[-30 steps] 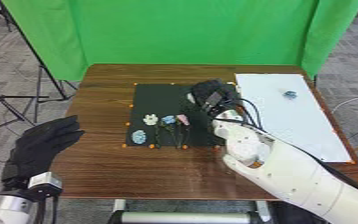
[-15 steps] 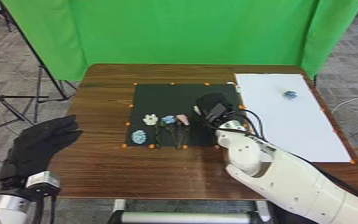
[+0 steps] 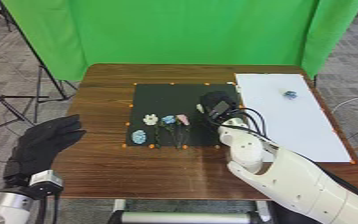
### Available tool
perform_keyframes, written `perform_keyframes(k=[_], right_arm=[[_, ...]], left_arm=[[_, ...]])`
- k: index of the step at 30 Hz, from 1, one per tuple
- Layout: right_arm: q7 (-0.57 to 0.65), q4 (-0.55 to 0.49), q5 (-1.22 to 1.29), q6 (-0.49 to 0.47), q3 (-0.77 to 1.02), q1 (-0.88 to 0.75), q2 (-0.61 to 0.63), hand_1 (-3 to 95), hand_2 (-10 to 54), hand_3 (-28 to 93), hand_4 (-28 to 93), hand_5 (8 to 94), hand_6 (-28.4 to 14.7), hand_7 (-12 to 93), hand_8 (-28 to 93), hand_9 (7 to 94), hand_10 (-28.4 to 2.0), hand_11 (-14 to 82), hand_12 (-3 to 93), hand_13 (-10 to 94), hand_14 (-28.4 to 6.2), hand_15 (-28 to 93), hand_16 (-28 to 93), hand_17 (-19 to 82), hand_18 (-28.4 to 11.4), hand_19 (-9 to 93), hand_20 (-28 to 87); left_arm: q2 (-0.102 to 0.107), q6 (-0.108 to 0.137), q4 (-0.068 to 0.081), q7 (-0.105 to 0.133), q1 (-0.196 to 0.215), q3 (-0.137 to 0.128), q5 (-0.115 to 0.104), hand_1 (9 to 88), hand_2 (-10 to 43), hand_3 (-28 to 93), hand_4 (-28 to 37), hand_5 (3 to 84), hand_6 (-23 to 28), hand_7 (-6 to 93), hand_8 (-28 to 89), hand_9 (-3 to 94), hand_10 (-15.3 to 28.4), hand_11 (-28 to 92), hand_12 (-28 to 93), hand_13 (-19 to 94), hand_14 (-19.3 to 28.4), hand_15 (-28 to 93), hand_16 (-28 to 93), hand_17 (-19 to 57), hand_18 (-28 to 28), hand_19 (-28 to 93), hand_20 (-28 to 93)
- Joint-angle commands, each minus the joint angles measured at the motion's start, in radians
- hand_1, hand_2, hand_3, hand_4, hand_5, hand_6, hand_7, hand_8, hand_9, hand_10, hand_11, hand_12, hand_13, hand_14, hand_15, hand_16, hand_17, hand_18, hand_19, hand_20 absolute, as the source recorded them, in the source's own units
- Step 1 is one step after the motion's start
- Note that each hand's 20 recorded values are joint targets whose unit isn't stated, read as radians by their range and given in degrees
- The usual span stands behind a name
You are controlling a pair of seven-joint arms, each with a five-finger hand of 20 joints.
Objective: Arrange flowers
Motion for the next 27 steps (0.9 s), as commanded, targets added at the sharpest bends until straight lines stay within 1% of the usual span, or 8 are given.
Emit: perform_keyframes(k=[1,7,8,15,18,20,23,27], right_arm=[[-0.004,-0.023,-0.013,0.051,-0.017,0.046,0.022,52.5,-6.6,75,-28,78.3,-0.3,25,3,88.0,-8.4,22.4,28.4,81,-3.9,72,22,57,-16.7,93,33],[-0.013,-0.048,-0.013,0.044,-0.024,0.053,0.056,52.6,-6.7,75,-28,78.3,-0.1,25,2,88.1,-8.4,22.4,28.6,81,-3.9,73,22,57,-16.6,93,33],[-0.017,-0.053,-0.014,0.042,-0.025,0.052,0.062,52.7,-6.7,75,-28,78.3,-0.1,25,2,88.1,-8.3,22.4,28.6,81,-3.9,73,22,57,-16.6,93,33],[-0.042,-0.081,-0.021,0.026,-0.019,0.032,0.092,52.7,-6.8,75,-28,78.4,-0.2,25,2,88.0,-8.4,22.2,28.8,81,-4.1,73,22,56,-16.7,93,33],[-0.037,-0.088,-0.016,0.012,-0.017,0.023,0.102,52.7,-6.8,75,-28,78.4,-0.3,25,2,87.9,-8.5,22.1,29.0,81,-4.2,73,23,56,-16.7,93,33],[-0.033,-0.089,-0.01,0.008,-0.019,0.018,0.104,52.8,-6.8,75,-28,78.4,-0.2,25,2,87.8,-8.5,21.9,28.9,80,-4.3,73,23,56,-16.8,93,33],[-0.034,-0.09,-0.016,-0.005,-0.01,0.003,0.1,52.8,-6.8,75,-28,78.2,-0.2,25,2,87.8,-8.5,21.6,29.0,80,-4.4,73,23,56,-16.9,93,33],[-0.028,-0.089,-0.014,-0.022,-0.009,-0.002,0.098,52.7,-7.0,75,-28,77.9,-0.1,25,2,87.4,-8.4,21.1,29.2,80,-4.5,73,23,56,-16.9,93,33]], left_arm=[[-0.008,-0.007,-0.002,0.002,0.019,0.003,0.002,27.6,4.7,83,-15.0,48.4,13.4,19.5,-10,39.7,21.8,34,9,28,28.4,64,-15,-8.9,24.2,61,11],[-0.002,0.004,-0.004,0.022,0.043,0.004,-0.006,27.6,4.7,83,-15.1,48.4,13.3,19.9,-11,39.8,21.8,35,9,28,28.4,64,-15,-8.9,24.2,61,11],[-0.004,-0.001,-0.003,0.019,0.044,0.002,-0.006,27.6,4.7,83,-15.1,48.4,13.3,20.0,-11,39.8,21.8,35,9,28,28.4,64,-15,-8.9,24.2,61,11],[0.003,0.004,-0.003,0.02,0.038,0.005,-0.004,27.6,4.6,83,-15.2,48.3,13.2,20.2,-11,39.8,21.6,35,9,28,28.4,64,-15,-8.8,24.2,61,11],[0.006,-0.003,-0.002,0.013,0.033,0.005,0.0,27.6,4.6,83,-15.2,48.3,13.1,20.4,-11,39.9,21.5,35,9,28,28.4,64,-15,-8.8,24.3,61,11],[0.008,0.002,-0.002,0.019,0.035,0.006,-0.004,27.5,4.6,83,-15.2,48.2,13.0,20.6,-11,39.8,21.4,35,9,28,28.4,64,-15,-8.8,24.3,61,11],[0.007,-0.004,0.0,0.011,0.031,0.005,-0.002,27.5,4.6,83,-15.3,48.1,13.0,20.7,-11,39.8,21.4,36,9,28,28.4,64,-15,-8.8,24.3,61,11],[0.01,-0.003,0.0,0.016,0.033,0.005,-0.003,27.5,4.6,83,-15.3,48.1,13.0,20.8,-11,39.9,21.4,36,9,28,28.4,64,-15,-8.7,24.2,62,10]])
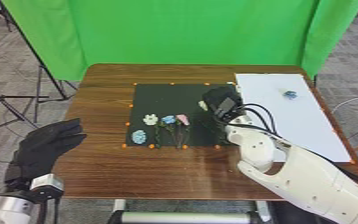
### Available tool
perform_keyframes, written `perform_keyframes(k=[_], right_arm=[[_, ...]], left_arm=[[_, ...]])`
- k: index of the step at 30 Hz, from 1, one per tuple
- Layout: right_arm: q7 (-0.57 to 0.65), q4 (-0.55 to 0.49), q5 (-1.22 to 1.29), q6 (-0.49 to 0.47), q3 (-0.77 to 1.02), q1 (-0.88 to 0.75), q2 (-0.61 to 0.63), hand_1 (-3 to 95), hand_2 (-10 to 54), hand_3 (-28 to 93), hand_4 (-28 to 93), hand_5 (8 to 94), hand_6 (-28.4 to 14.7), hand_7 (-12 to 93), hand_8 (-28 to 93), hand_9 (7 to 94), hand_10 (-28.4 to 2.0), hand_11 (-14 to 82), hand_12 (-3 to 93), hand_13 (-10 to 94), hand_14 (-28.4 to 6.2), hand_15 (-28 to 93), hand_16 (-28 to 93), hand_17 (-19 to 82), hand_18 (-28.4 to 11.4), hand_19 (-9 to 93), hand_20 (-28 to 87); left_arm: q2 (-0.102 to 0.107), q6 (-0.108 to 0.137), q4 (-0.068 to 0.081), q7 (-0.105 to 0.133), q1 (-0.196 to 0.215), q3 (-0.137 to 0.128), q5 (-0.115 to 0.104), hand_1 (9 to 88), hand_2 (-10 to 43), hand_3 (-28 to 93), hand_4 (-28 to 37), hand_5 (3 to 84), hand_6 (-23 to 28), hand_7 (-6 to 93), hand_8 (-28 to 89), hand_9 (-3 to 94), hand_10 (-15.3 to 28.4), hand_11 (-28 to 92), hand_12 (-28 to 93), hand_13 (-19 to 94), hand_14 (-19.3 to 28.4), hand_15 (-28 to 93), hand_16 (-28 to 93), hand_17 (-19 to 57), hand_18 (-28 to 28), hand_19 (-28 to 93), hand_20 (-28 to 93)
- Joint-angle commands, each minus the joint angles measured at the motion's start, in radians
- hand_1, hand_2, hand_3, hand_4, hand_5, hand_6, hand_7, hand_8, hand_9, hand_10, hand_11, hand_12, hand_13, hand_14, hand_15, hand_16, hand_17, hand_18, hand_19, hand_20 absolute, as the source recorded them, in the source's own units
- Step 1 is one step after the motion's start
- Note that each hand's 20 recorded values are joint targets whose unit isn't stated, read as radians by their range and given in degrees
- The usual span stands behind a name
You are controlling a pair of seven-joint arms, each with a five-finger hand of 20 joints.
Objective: Arrange flowers
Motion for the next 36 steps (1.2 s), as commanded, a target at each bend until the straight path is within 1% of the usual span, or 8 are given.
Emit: perform_keyframes(k=[1,7,13,18,23,29,32,36], right_arm=[[0.01,-0.007,-0.008,-0.037,0.004,-0.019,0.005,52.7,-7.0,75,-28,77.8,-0.2,25,2,87.3,-8.4,20.9,29.3,80,-4.6,73,23,56,-17.0,93,33],[0.011,-0.016,-0.001,-0.078,0.022,-0.027,0.0,50.5,-8.6,77,-28,74.6,-1.2,24,2,85.1,-8.7,17.3,31.2,78,-5.2,73,22,54,-17.1,93,32],[0.016,-0.026,0.037,-0.115,0.047,-0.036,-0.004,46.8,-9.4,79,-28,71.1,-2.4,24,2,78.9,-11.1,20.0,27.6,75,-6.6,74,22,52,-17.4,93,30],[0.038,-0.044,0.064,-0.133,0.048,-0.032,0.004,43.8,-9.5,82,-28,67.9,-3.1,22,0,73.7,-12.9,23.3,23.7,73,-7.4,74,21,51,-17.5,93,30],[0.033,-0.075,0.1,-0.176,0.079,-0.05,0.001,41.2,-9.5,86,-28,64.8,-3.8,21,-11,70.0,-14.9,26.9,18.7,71,-8.3,75,21,50,-17.6,93,30],[0.029,-0.096,0.148,-0.247,0.113,-0.069,-0.016,39.3,-9.5,86,-27,61.9,-5.3,20,-11,66.5,-16.0,26.7,18.4,69,-9.4,76,21,49,-18.0,93,31],[0.023,-0.104,0.153,-0.258,0.112,-0.069,-0.014,38.6,-9.5,86,-27,60.0,-5.9,19,-11,64.9,-16.5,26.6,18.4,68,-9.8,76,20,48,-18.3,93,31],[0.029,-0.123,0.202,-0.283,0.129,-0.075,-0.019,37.2,-9.5,86,-27,58.9,-6.5,19,-11,63.5,-17.1,26.2,18.3,68,-10.2,76,20,47,-18.6,93,31]], left_arm=[[0.006,0.0,0.0,0.001,0.006,0.001,-0.002,27.5,4.6,83,-15.3,48.1,12.9,20.8,-11,39.8,21.4,36,9,28,28.4,64,-15,-8.7,24.2,62,10],[0.008,0.005,-0.002,0.011,0.015,0.002,-0.007,27.6,4.6,83,-15.3,48.1,12.9,20.9,-11,39.8,21.4,36,8,28,28.4,65,-15,-8.7,24.2,62,10],[0.005,0.008,-0.004,0.016,0.021,0.002,-0.008,27.6,4.6,83,-15.3,48.1,12.9,20.9,-11,39.8,21.4,36,8,28,28.3,65,-15,-8.7,24.2,62,10],[0.002,0.008,-0.006,0.014,0.026,0.001,-0.007,27.6,4.6,83,-15.3,48.1,13.0,20.8,-11,39.9,21.4,36,8,28,28.3,65,-15,-8.7,24.2,62,9],[-0.005,0.01,-0.009,0.01,0.039,-0.006,-0.006,27.7,4.4,83,-15.3,48.2,13.1,20.8,-11,39.9,21.5,36,8,28,28.4,65,-15,-8.8,24.2,62,9],[-0.003,0.01,-0.007,0.011,0.039,-0.004,-0.005,27.8,4.2,83,-15.2,48.2,13.1,20.8,-11,39.9,21.5,36,8,28,28.4,65,-15,-8.8,24.2,62,9],[-0.011,0.006,-0.009,0.004,0.04,-0.01,-0.002,27.9,4.1,83,-15.2,48.3,13.1,20.7,-11,39.9,21.6,36,8,28,28.4,65,-15,-8.8,24.2,62,9],[-0.009,0.012,-0.013,0.008,0.05,-0.015,-0.004,27.9,4.1,82,-15.2,48.3,13.2,20.6,-11,39.9,21.6,36,8,28,28.4,65,-15,-8.8,24.2,62,9]])
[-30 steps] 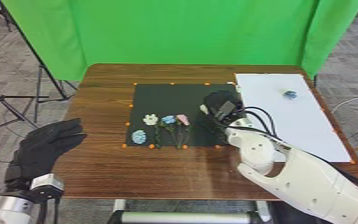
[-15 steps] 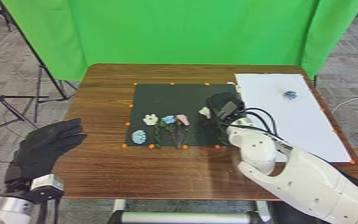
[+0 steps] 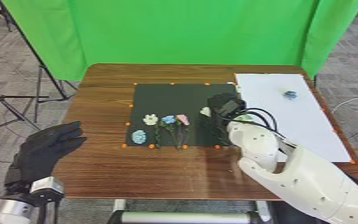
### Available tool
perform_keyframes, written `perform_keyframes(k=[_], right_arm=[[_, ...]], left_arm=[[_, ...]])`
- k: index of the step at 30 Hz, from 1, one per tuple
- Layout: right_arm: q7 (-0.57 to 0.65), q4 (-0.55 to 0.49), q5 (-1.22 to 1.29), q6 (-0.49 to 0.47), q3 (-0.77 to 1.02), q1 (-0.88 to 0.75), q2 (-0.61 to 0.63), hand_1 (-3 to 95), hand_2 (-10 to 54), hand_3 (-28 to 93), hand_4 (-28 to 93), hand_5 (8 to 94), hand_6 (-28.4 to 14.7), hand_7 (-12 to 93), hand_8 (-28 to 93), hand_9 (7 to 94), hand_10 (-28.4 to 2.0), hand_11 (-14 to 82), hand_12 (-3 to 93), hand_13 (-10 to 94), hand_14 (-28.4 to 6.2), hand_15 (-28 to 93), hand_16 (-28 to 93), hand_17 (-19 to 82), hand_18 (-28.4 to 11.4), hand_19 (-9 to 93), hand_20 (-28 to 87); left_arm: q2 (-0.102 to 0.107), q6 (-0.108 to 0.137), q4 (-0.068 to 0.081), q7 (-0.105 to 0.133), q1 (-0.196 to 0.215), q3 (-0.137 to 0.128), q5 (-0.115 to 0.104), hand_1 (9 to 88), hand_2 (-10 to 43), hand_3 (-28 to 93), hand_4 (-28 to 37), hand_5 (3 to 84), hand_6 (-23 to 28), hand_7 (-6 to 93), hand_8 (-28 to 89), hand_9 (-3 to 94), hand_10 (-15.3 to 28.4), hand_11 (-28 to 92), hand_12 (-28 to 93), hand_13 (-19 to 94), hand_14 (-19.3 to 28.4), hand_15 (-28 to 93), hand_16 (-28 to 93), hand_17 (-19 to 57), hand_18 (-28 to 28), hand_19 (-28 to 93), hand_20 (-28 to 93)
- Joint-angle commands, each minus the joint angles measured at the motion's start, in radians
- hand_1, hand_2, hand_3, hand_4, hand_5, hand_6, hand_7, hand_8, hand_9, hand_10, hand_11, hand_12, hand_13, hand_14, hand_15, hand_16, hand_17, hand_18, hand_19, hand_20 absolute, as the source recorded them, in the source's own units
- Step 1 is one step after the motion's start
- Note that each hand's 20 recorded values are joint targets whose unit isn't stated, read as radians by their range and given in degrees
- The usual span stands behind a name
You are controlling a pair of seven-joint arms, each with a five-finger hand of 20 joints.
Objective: Arrange flowers
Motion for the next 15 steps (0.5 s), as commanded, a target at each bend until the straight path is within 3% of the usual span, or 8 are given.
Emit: perform_keyframes(k=[1,15], right_arm=[[0.002,-0.035,0.056,-0.027,0.017,-0.008,-0.009,36.7,-9.5,86,-27,58.7,-6.6,18,-11,63.2,-17.3,26.1,18.3,67,-10.3,76,20,47,-18.7,93,32],[-0.003,-0.061,0.071,-0.051,0.034,-0.009,0.002,33.1,-9.5,85,-26,55.3,-9.2,15,-9,58.6,-19.5,23.9,18.3,65,-11.5,77,19,46,-19.4,93,32]], left_arm=[[-0.013,0.009,-0.012,-0.001,0.03,-0.014,-0.003,27.9,4.1,83,-15.2,48.3,13.2,20.5,-11,39.9,21.6,36,8,28,28.4,65,-15,-8.8,24.2,62,9],[-0.013,0.017,-0.015,0.009,0.049,-0.015,-0.007,28.2,4.1,82,-15.0,48.5,13.6,19.2,-10,39.9,22.2,34,9,28,28.4,64,-15,-9.0,24.2,62,9]])
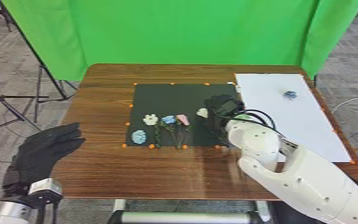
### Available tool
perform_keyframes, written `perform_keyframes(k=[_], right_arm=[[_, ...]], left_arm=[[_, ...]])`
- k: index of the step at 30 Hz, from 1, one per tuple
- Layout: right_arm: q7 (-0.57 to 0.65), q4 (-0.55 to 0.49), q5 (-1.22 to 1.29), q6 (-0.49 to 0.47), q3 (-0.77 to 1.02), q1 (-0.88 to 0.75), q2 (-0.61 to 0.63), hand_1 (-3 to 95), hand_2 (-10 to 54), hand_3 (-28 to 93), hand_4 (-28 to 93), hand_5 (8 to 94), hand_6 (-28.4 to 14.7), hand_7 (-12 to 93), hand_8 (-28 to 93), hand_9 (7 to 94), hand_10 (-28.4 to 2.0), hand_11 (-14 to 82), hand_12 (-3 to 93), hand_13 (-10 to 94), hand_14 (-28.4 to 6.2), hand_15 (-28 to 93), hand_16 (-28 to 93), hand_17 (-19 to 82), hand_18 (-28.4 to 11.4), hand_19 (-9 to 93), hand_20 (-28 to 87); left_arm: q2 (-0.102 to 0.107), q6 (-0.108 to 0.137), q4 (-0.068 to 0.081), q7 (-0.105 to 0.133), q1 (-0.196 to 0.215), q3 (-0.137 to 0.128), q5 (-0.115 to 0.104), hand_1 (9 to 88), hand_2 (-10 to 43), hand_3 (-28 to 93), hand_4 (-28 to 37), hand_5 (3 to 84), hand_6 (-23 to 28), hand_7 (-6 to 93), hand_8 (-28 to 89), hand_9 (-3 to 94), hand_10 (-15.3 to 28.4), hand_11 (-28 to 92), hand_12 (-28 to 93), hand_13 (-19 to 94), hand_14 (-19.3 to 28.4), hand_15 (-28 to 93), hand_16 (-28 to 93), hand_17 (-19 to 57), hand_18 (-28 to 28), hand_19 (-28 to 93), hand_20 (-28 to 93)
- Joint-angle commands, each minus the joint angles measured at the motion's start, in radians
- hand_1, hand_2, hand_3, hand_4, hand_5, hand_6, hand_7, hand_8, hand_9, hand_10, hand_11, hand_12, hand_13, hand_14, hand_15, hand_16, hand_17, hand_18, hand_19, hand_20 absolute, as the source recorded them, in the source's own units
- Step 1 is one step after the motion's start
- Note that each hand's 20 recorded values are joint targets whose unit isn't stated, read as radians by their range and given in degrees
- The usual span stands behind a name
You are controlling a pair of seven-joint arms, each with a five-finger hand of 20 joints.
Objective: Arrange flowers
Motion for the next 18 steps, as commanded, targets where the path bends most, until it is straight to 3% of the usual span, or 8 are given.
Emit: perform_keyframes(k=[1,7,9,18], right_arm=[[-0.006,-0.013,-0.011,-0.009,0.002,0.01,0.004,33.0,-9.5,85,-25,55.1,-9.3,15,-9,58.2,-19.7,23.7,18.2,65,-11.6,77,19,46,-19.4,93,32],[-0.02,-0.022,0.0,-0.007,0.019,0.008,0.008,31.7,-9.5,85,-25,51.4,-10.5,14,-9,55.4,-20.7,22.4,17.9,64,-11.9,77,19,46,-19.6,93,32],[-0.019,-0.028,0.013,0.004,0.022,0.01,0.012,31.4,-9.5,85,-25,50.8,-10.8,14,-9,54.7,-20.8,21.8,17.8,64,-12.0,78,19,47,-19.7,93,33],[0.016,-0.078,0.106,-0.014,0.057,0.012,0.042,29.9,-9.2,85,-25,48.8,-11.3,12,-8,53.4,-21.6,19.7,17.5,64,-12.4,78,18,46,-19.9,93,32]], left_arm=[[-0.007,0.012,-0.009,0.008,0.028,-0.004,-0.007,28.2,4.1,82,-15.0,48.4,13.6,19.2,-10,39.9,22.2,34,9,28,28.4,64,-15,-9.0,24.2,62,9],[-0.007,0.012,-0.01,0.007,0.033,-0.003,-0.005,28.2,4.1,82,-14.9,48.4,13.7,18.9,-10,39.8,22.2,34,9,28,28.4,64,-15,-9.0,24.2,62,9],[0.003,0.03,-0.01,0.021,0.033,0.005,-0.016,28.3,4.1,82,-14.9,48.4,13.7,18.8,-10,39.8,22.2,34,9,28,28.4,64,-15,-9.0,24.2,62,9],[0.007,0.036,-0.011,0.022,0.035,0.005,-0.017,28.4,4.2,82,-14.7,48.4,14.0,17.6,-10,39.7,22.5,33,9,28,28.4,63,-15,-9.1,24.2,61,9]])
